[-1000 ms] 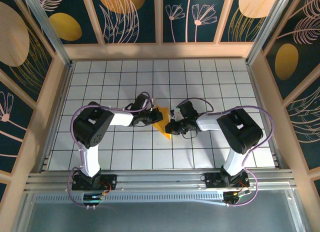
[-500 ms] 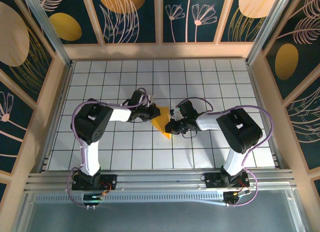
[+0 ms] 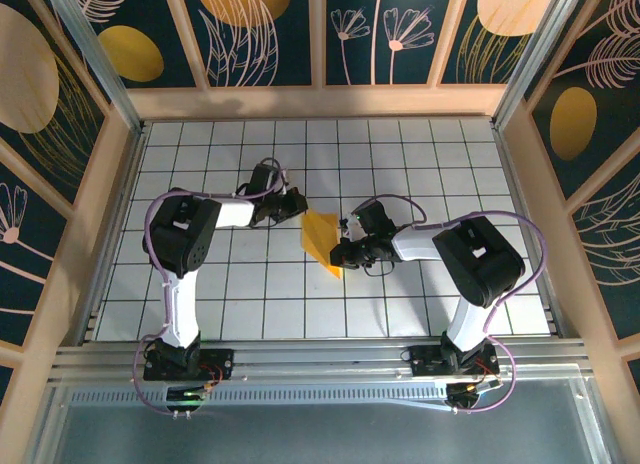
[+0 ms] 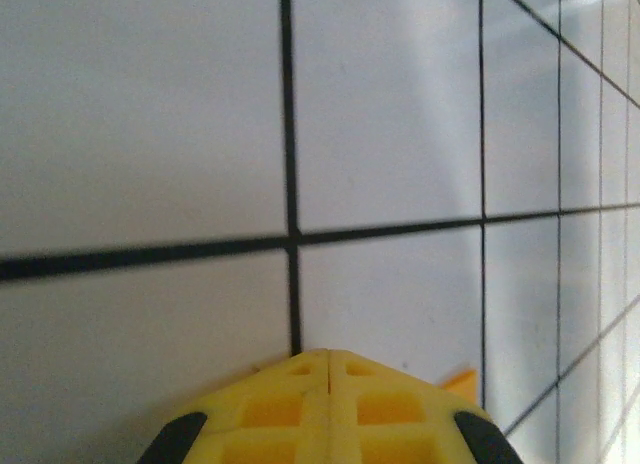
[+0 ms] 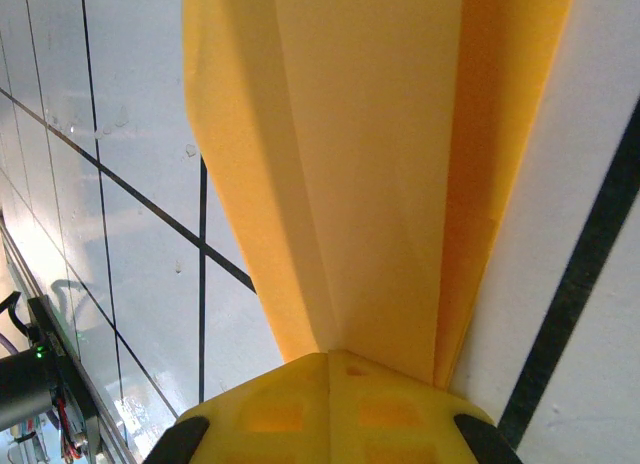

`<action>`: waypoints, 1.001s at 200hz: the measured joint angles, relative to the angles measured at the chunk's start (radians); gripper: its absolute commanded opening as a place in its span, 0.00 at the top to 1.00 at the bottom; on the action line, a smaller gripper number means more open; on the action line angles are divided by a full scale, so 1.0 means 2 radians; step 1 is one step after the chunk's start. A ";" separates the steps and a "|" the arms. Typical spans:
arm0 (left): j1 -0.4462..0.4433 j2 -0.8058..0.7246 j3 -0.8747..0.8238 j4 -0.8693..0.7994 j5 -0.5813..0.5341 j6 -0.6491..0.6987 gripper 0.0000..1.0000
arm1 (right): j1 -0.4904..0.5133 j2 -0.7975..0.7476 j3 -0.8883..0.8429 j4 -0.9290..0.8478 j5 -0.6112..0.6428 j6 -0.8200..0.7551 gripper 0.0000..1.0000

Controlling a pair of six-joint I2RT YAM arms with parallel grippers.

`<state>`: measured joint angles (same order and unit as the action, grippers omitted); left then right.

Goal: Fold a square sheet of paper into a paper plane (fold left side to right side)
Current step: Fourth fold the wing at the center of the table.

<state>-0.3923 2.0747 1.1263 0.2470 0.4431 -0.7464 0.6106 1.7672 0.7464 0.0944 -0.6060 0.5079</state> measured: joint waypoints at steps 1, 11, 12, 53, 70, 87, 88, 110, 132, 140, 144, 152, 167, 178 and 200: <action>0.000 0.000 0.000 0.000 -0.001 0.000 1.00 | 0.000 0.000 0.000 0.000 0.000 0.000 1.00; 0.006 -0.001 0.000 0.000 -0.008 0.005 1.00 | 0.000 0.000 0.000 0.000 0.000 0.002 1.00; 0.006 -0.001 0.000 0.000 -0.009 0.006 1.00 | 0.000 0.000 0.000 0.000 0.000 0.001 1.00; 0.015 -0.056 -0.040 -0.006 -0.042 0.024 1.00 | 0.000 0.000 0.000 0.001 0.000 0.004 1.00; 0.013 -0.100 -0.075 0.000 -0.034 0.023 1.00 | 0.000 0.000 0.000 0.001 0.001 0.004 1.00; 0.003 -0.132 -0.105 0.009 -0.017 0.023 1.00 | 0.000 0.000 0.000 0.001 0.002 0.006 1.00; 0.003 -0.132 -0.106 0.010 -0.015 0.023 1.00 | 0.000 0.000 0.000 0.001 0.002 0.006 1.00; -0.025 -0.136 -0.114 0.018 0.014 0.019 1.00 | 0.000 0.000 0.000 0.001 0.002 0.008 1.00; -0.053 -0.126 -0.107 0.021 0.038 0.017 1.00 | 0.000 0.000 0.000 0.001 0.002 0.010 1.00; -0.061 -0.115 -0.098 0.020 0.043 0.016 1.00 | 0.000 0.000 0.000 0.001 0.002 0.010 1.00; -0.064 -0.109 -0.094 0.021 0.045 0.015 1.00 | 0.000 0.000 0.000 0.001 0.002 0.011 1.00; -0.066 -0.098 -0.086 0.019 0.048 0.015 1.00 | 0.000 0.000 0.000 0.001 0.002 0.011 1.00; -0.066 -0.077 -0.070 0.016 0.049 0.014 1.00 | 0.000 0.000 0.000 0.001 0.002 0.011 1.00; -0.066 -0.065 -0.061 0.014 0.050 0.014 1.00 | 0.000 0.000 0.000 0.001 0.002 0.011 1.00; -0.065 -0.046 -0.045 -0.002 0.046 0.018 1.00 | 0.000 0.000 0.000 0.001 0.002 0.011 1.00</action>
<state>-0.5228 1.9827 1.0370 0.2420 0.5346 -0.7101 0.6113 1.7664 0.7464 0.0967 -0.6025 0.5301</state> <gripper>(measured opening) 0.044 0.047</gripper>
